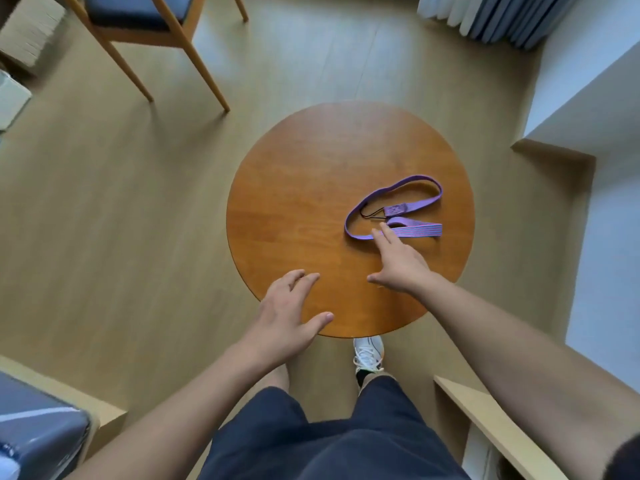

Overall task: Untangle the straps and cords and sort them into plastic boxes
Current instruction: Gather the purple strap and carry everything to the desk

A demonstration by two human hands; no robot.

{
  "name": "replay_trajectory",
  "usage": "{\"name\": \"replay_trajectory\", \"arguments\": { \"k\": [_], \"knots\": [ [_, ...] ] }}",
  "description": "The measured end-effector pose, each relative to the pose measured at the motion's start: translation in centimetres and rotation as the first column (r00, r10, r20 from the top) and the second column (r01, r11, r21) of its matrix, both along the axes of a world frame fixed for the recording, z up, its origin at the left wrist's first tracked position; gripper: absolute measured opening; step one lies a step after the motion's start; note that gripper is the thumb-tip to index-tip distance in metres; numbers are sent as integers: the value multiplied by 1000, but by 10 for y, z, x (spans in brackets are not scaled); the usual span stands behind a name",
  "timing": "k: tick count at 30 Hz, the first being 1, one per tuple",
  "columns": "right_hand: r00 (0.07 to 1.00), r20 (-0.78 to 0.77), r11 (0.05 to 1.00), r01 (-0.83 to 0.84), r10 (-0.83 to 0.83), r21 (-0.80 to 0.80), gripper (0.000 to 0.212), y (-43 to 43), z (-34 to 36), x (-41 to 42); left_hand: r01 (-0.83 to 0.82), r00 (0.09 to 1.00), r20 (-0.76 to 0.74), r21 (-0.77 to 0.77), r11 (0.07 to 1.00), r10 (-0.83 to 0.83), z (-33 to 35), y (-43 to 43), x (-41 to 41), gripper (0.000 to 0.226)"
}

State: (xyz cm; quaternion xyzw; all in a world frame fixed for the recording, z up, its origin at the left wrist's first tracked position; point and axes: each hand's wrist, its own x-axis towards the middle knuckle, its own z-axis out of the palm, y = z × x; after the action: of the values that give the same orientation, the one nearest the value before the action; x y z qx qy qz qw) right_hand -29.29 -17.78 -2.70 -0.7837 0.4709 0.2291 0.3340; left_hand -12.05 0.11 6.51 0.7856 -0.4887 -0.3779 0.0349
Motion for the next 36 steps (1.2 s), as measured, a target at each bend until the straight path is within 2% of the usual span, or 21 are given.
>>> {"name": "replay_trajectory", "arguments": {
  "k": [3,5,8,10,11,13,15,17,20,22,24,26,27,29,32,34,36],
  "knots": [
    [995,-71,995,79,-75,58,104,0,-16,11,45,999,-28,-4,999,-45,-9,-10,24,75],
    [992,-100,994,87,-80,68,84,15,-18,19,65,996,-59,-11,998,-65,-9,-14,42,73],
    [990,-136,984,66,-44,163,59,50,-16,26,98,990,-98,-9,995,-98,-5,-18,69,73],
    [979,-175,971,135,-101,196,43,72,-17,28,154,983,-104,-5,988,-153,-5,-19,87,73],
    [971,-177,962,193,-160,192,43,81,-18,30,182,977,-109,-3,983,-181,-5,-19,95,73],
    [949,-170,945,292,-266,148,55,96,-22,38,230,966,-125,4,973,-228,-8,-19,109,72],
    [943,-204,953,287,-263,98,63,103,-28,46,293,949,-126,12,956,-289,-15,-17,119,72],
    [944,-250,969,239,-216,64,58,109,-36,53,360,928,-114,23,933,-355,-25,-14,125,74],
    [930,-242,944,311,-277,113,27,119,-33,66,450,890,-109,49,892,-443,-35,-10,130,77],
    [901,-121,871,434,-417,228,7,127,-19,79,484,871,-123,48,874,-476,-37,-10,131,84],
    [802,95,753,503,-590,424,11,131,12,94,524,845,-150,34,851,-514,-33,-15,133,100],
    [632,280,648,478,-723,593,14,129,59,106,574,804,-184,-11,819,-566,-24,-25,135,119],
    [563,342,625,446,-752,641,16,125,84,108,594,780,-208,-50,803,-590,-17,-32,134,126],
    [473,447,637,401,-759,658,15,110,135,108,554,756,-320,-153,818,-572,5,-47,126,128],
    [340,588,679,393,-734,620,7,87,201,96,331,774,-472,-269,905,-423,44,-68,103,91],
    [244,670,703,394,-701,592,9,76,240,81,242,782,-507,-291,926,-364,71,-82,85,63],
    [150,741,725,398,-655,561,14,69,275,64,182,749,-565,-327,927,-346,98,-94,68,42]
  ]
}}
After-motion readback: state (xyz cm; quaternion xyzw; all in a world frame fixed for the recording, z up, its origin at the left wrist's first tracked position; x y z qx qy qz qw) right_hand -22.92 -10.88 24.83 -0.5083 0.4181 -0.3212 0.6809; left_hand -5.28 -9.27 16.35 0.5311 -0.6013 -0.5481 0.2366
